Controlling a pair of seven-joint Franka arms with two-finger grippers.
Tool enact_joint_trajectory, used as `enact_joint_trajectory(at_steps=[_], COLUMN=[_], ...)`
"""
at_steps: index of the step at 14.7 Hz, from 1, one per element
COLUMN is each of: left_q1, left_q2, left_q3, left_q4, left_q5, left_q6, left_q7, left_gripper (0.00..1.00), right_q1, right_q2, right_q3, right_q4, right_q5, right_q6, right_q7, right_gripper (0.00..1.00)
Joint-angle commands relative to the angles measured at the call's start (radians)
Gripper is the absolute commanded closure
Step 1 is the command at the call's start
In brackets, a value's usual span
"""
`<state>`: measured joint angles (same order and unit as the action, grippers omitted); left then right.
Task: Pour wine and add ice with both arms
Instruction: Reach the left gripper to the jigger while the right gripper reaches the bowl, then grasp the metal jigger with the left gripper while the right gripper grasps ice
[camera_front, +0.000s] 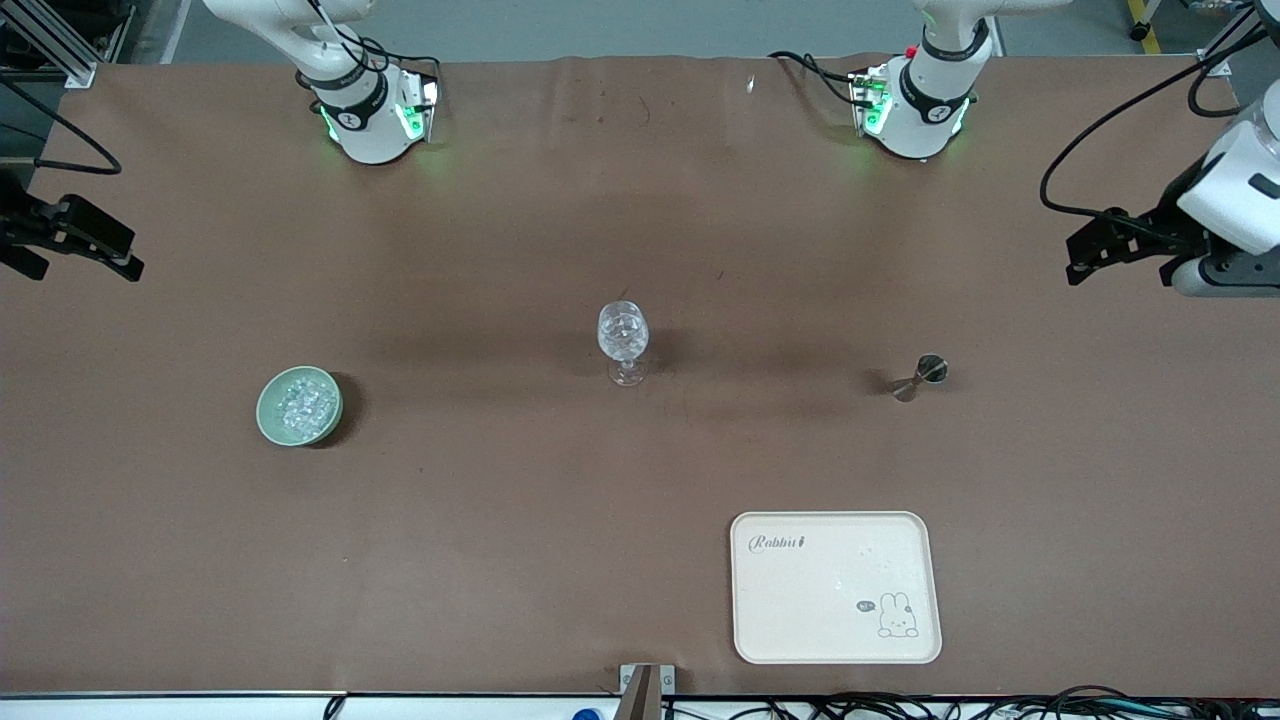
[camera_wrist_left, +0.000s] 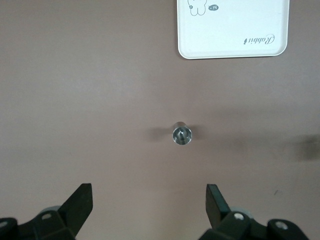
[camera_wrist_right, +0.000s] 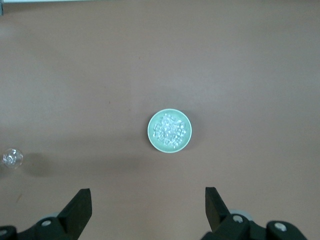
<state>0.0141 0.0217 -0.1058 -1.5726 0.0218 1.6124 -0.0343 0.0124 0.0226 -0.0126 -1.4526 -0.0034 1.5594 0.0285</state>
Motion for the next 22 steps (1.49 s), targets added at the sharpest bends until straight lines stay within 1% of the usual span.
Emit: enact_joint_trajectory(at_steps=[1, 3, 4, 5, 8, 9, 10, 11, 14, 15, 17, 20, 22], left_q1=[0.004, 0.007, 0.015, 0.047, 0.07, 0.075, 0.076, 0.078, 0.116, 0.122, 0.127, 0.173, 0.199], left_q2=[0.061, 0.072, 0.089, 0.102, 0.145, 0.167, 0.185, 0.207, 0.244, 0.274, 0.313, 0.378, 0.423], left_q3=[0.004, 0.003, 0.005, 0.003, 0.003, 0.003, 0.003, 0.003, 0.003, 0.003, 0.003, 0.003, 0.003], left_q4=[0.033, 0.033, 0.023, 0.016, 0.011, 0.011, 0.01, 0.003, -0.047, -0.046, -0.046, -0.049, -0.049], left_q5=[0.013, 0.013, 0.003, -0.011, -0.049, -0.051, -0.056, -0.077, -0.187, -0.235, -0.278, -0.348, -0.405], left_q6=[-0.011, -0.012, -0.012, -0.005, 0.02, 0.026, 0.029, 0.035, 0.092, 0.095, 0.098, 0.121, 0.129], left_q7=[-0.008, -0.093, -0.125, -0.156, -0.28, -0.353, -0.402, -0.439, -0.567, -0.616, -0.682, -0.708, -0.707], left_gripper=[0.0, 0.0, 0.0, 0.0, 0.0, 0.0, 0.0, 0.0, 0.0, 0.03, 0.04, 0.05, 0.05], right_q1=[-0.005, -0.002, 0.0, 0.003, 0.003, 0.004, 0.004, -0.003, -0.009, -0.009, -0.008, -0.016, -0.014], right_q2=[0.025, 0.029, 0.054, 0.08, 0.091, 0.108, 0.149, 0.199, 0.211, 0.217, 0.229, 0.279, 0.287], right_q3=[-0.004, -0.004, -0.004, -0.004, -0.004, -0.004, -0.004, -0.004, -0.006, -0.004, -0.004, -0.004, -0.006], right_q4=[0.003, 0.003, 0.003, 0.005, 0.005, 0.005, 0.002, 0.005, 0.005, 0.005, 0.002, -0.012, -0.078], right_q5=[0.002, -0.001, -0.001, -0.004, -0.023, -0.024, -0.024, -0.017, -0.023, -0.02, -0.02, -0.017, -0.017], right_q6=[0.039, 0.04, 0.05, 0.053, 0.056, 0.073, 0.099, 0.102, 0.11, 0.111, 0.143, 0.198, 0.273], right_q7=[-0.009, -0.007, -0.009, -0.009, -0.002, -0.002, -0.007, 0.004, -0.01, -0.012, -0.013, -0.018, -0.018], right_gripper=[0.0, 0.0, 0.0, 0.0, 0.0, 0.0, 0.0, 0.0, 0.0, 0.0, 0.0, 0.0, 0.0])
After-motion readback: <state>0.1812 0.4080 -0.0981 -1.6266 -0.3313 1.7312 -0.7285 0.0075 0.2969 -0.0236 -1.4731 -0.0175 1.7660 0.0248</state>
